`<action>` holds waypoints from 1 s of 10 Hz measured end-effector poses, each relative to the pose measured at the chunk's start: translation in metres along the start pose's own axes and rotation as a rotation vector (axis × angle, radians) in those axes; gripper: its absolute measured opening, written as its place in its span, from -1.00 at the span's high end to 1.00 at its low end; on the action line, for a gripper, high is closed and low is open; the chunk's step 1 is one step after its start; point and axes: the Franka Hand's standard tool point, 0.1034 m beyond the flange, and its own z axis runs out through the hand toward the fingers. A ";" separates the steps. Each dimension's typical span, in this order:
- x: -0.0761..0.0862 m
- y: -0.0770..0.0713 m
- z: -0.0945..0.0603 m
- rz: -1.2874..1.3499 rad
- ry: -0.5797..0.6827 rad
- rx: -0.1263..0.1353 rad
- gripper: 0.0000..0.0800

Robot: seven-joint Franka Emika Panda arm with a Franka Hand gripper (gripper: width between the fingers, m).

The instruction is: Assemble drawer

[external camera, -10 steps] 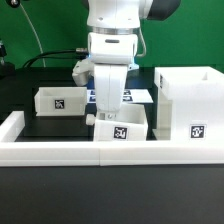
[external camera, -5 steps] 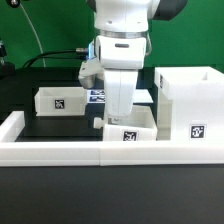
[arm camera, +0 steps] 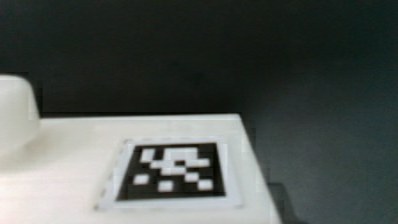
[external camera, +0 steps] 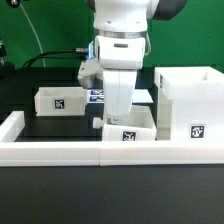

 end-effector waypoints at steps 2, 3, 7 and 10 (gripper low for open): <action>0.000 0.000 0.000 0.001 0.000 0.003 0.89; -0.001 0.000 -0.001 0.001 -0.001 0.010 0.89; -0.002 -0.002 -0.002 0.003 -0.004 0.037 0.89; -0.004 -0.002 -0.004 0.005 -0.007 0.067 0.89</action>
Offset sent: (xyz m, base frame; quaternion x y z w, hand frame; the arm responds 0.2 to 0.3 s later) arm 0.0000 0.0000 0.0000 0.0000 0.0000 0.0000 1.0000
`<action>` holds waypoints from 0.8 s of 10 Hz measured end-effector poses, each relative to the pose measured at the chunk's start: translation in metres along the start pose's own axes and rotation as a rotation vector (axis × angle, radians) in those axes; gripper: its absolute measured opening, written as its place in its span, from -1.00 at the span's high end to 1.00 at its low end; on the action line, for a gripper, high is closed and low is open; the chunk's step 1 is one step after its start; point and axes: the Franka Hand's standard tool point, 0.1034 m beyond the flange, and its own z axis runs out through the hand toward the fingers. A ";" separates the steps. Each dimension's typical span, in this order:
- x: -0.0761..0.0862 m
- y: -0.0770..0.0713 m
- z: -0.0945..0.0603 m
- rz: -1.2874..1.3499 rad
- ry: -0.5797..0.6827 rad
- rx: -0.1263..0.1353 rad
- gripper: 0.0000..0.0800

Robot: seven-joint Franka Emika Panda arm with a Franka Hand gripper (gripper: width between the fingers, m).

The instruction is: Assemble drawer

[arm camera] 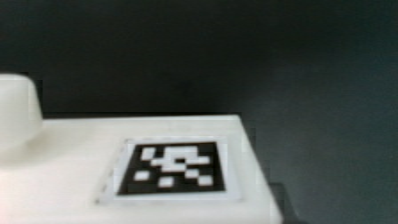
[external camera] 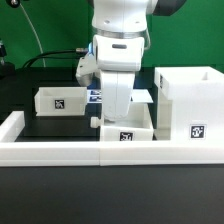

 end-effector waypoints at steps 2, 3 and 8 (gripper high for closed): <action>0.000 0.002 0.000 0.001 0.001 -0.012 0.89; 0.000 0.002 0.001 0.002 0.003 -0.023 0.89; 0.006 0.007 0.004 0.022 0.032 -0.248 0.89</action>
Offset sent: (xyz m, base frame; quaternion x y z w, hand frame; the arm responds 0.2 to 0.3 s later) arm 0.0000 0.0000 0.0000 0.0000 0.0000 0.0000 1.0000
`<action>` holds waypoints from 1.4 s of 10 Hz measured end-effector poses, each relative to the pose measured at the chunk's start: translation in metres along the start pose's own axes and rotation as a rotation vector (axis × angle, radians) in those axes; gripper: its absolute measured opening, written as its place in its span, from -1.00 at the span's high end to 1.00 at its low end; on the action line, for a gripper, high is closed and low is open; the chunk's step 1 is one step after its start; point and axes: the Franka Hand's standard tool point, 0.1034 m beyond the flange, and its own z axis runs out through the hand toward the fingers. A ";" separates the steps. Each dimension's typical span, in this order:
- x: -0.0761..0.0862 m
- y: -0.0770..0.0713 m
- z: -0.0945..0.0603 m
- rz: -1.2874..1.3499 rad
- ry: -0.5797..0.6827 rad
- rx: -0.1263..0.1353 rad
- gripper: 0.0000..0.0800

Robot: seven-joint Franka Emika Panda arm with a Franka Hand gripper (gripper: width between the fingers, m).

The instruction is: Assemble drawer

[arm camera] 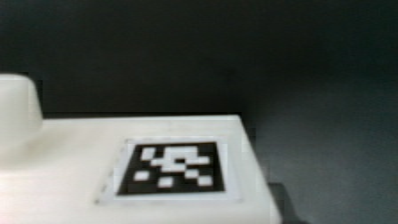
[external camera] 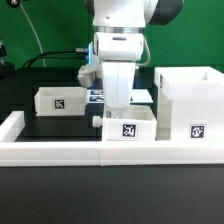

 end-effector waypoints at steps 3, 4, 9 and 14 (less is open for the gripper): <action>0.000 -0.001 0.001 0.001 0.000 0.004 0.89; 0.004 -0.001 0.002 -0.008 -0.003 0.008 0.89; 0.014 -0.002 0.002 -0.053 -0.024 0.060 0.89; 0.018 -0.003 0.002 -0.032 -0.027 0.070 0.89</action>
Offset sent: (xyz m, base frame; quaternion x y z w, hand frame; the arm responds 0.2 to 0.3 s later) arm 0.0037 0.0052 -0.0025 0.0000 -0.0302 -0.0338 0.9990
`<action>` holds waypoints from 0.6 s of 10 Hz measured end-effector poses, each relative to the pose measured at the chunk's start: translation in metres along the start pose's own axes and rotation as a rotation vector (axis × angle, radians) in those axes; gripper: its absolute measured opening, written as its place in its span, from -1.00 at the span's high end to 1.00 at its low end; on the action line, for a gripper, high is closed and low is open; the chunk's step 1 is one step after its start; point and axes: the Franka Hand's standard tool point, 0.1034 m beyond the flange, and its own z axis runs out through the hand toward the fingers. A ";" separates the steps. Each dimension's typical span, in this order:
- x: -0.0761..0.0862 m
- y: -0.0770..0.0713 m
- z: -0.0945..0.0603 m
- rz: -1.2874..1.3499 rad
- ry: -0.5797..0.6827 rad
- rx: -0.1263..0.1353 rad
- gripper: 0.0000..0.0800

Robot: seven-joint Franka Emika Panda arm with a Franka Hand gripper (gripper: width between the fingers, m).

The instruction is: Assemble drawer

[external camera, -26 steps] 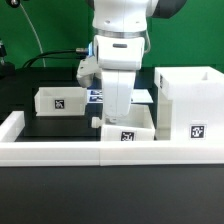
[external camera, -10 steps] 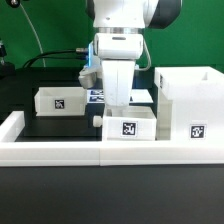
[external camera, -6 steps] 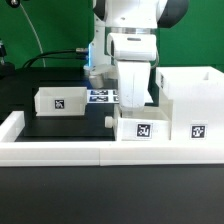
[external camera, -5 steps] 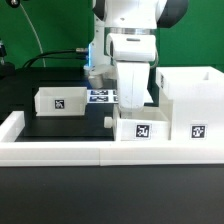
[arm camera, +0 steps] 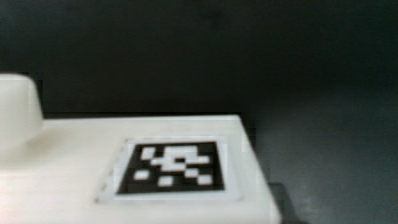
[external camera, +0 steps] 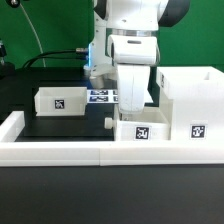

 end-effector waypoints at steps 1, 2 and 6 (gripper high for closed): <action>0.000 0.000 0.000 0.011 0.000 0.000 0.89; -0.001 0.000 0.000 0.013 0.000 0.000 0.89; -0.003 0.000 0.000 0.016 -0.001 0.001 0.89</action>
Offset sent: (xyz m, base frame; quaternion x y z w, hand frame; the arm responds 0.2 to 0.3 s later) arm 0.0000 0.0000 0.0000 0.0000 0.0000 0.0000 1.0000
